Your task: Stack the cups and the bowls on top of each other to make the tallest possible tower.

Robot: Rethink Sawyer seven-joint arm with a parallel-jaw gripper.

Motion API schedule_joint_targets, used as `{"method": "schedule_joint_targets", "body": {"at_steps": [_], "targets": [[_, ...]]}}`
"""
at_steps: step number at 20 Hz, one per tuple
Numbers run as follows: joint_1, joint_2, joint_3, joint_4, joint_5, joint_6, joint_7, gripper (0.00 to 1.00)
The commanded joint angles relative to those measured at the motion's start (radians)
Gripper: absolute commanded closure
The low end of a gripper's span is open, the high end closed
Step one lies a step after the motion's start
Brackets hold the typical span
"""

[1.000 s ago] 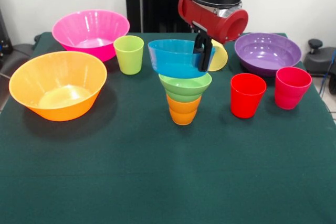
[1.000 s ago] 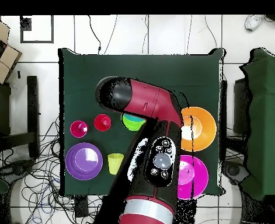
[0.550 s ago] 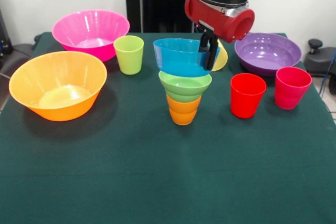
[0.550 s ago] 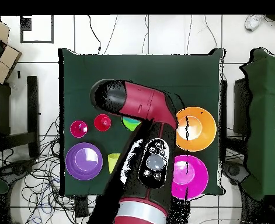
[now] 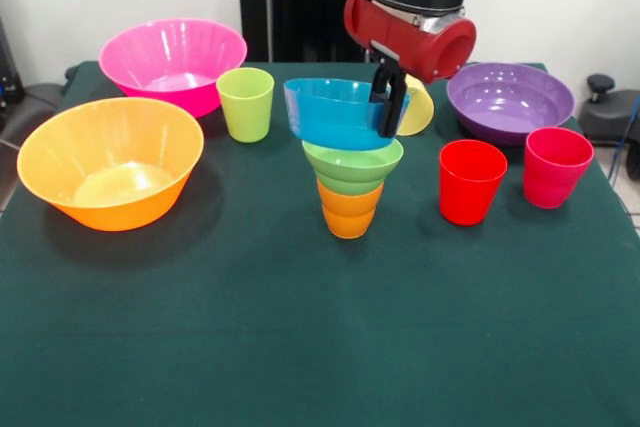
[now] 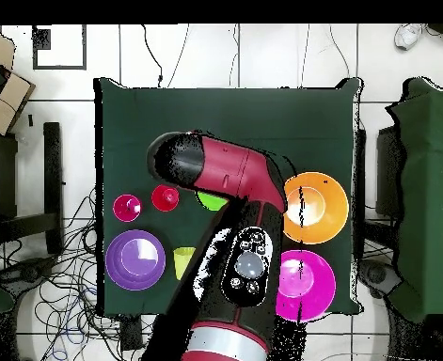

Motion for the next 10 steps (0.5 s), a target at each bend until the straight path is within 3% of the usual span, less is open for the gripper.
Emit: {"method": "schedule_joint_targets", "body": {"at_steps": [1, 10], "targets": [[0.006, 0.016, 0.073, 0.105, -0.036, -0.072, 0.068, 1.0], [0.008, 0.022, 0.074, 0.12, -0.032, -0.103, 0.075, 1.0]]}}
